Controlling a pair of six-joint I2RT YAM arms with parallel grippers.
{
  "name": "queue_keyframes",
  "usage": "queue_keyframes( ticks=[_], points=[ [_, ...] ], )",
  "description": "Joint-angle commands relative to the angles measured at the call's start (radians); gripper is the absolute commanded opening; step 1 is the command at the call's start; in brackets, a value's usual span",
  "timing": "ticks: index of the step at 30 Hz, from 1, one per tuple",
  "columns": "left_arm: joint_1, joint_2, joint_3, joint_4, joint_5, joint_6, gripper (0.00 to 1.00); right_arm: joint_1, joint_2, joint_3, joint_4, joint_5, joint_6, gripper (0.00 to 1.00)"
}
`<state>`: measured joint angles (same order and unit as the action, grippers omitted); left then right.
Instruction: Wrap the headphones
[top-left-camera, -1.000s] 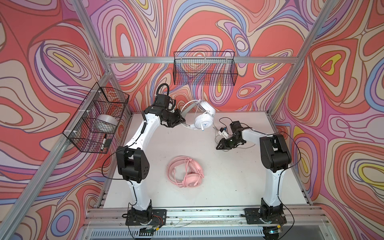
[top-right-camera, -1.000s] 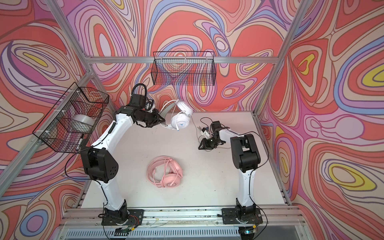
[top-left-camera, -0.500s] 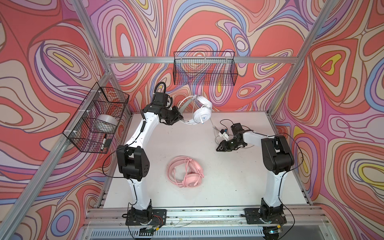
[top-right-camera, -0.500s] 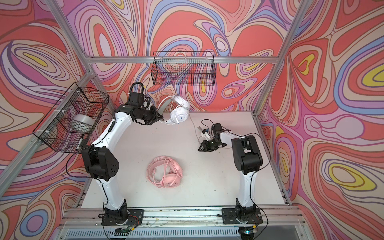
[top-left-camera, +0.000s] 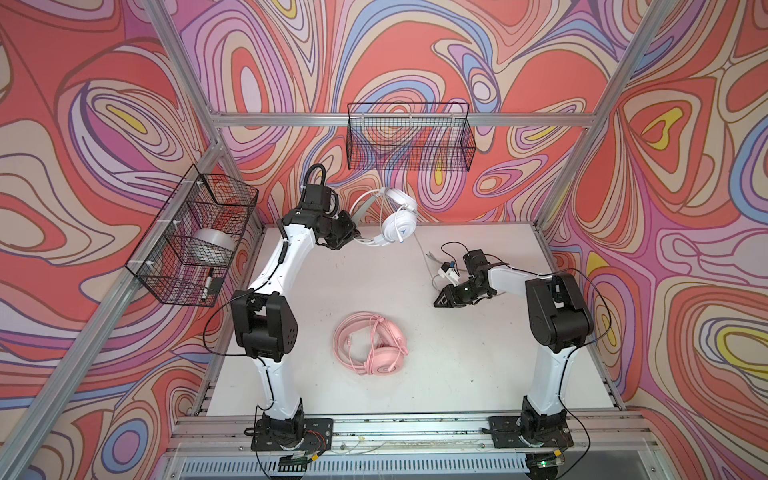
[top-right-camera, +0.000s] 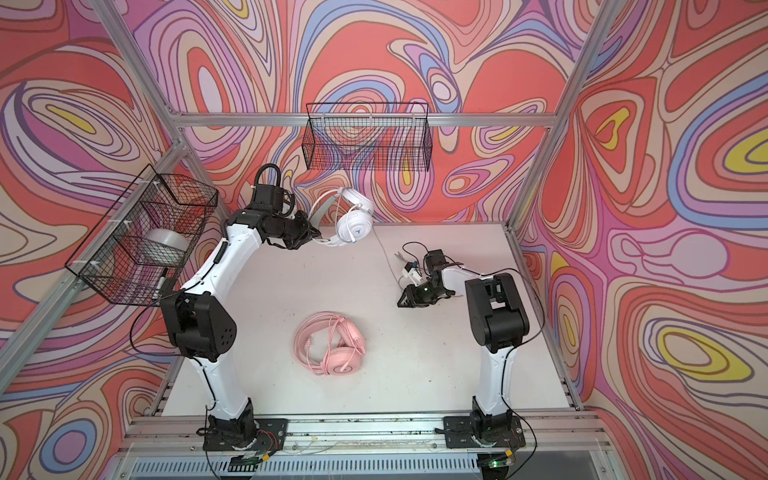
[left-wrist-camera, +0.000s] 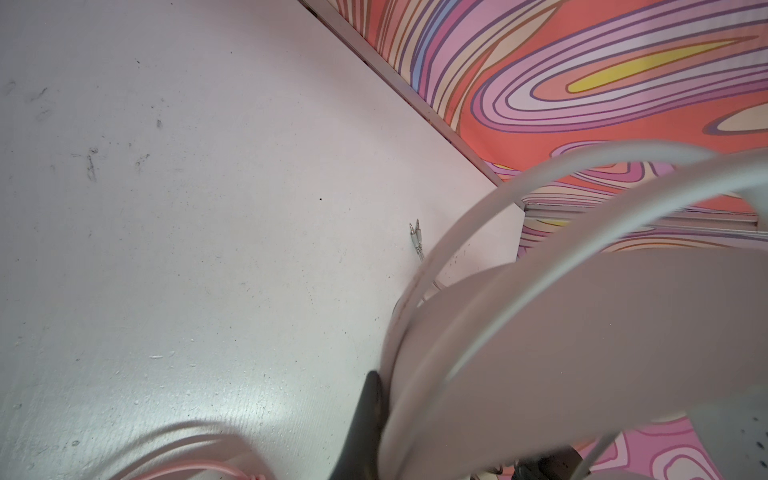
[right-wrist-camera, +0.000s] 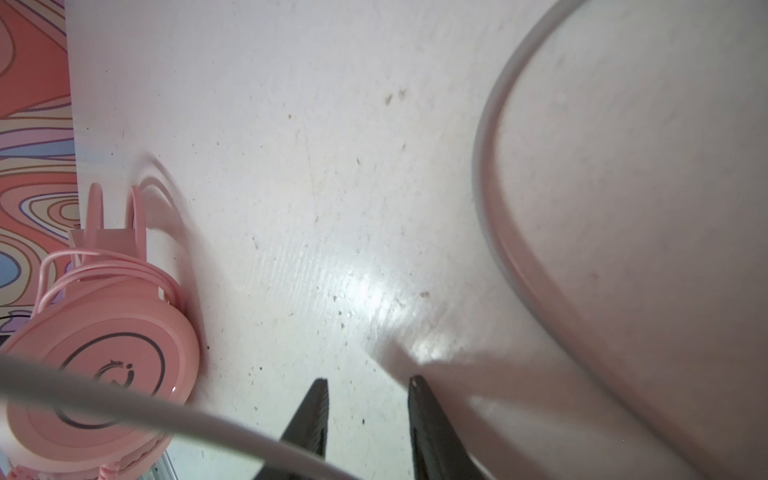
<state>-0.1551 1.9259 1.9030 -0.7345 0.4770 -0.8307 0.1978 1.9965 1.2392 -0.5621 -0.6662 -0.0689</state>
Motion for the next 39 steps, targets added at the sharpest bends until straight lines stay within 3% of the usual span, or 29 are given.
queue_keyframes(
  ticks=[1,8,24,39],
  points=[
    [0.008,-0.044,-0.018,0.064,-0.003,-0.044,0.00,-0.001,-0.010,-0.039,-0.060,0.040,-0.016,0.30],
    [0.009,-0.053,-0.056,0.063,-0.044,-0.059,0.00,0.050,-0.069,-0.055,-0.064,0.037,-0.014,0.00],
    [0.006,-0.071,-0.111,0.016,-0.175,-0.088,0.00,0.263,-0.313,-0.053,-0.129,0.221,-0.056,0.00],
    [0.002,-0.079,-0.140,0.059,-0.180,-0.168,0.00,0.418,-0.275,0.064,-0.303,0.264,-0.108,0.00]
  ],
)
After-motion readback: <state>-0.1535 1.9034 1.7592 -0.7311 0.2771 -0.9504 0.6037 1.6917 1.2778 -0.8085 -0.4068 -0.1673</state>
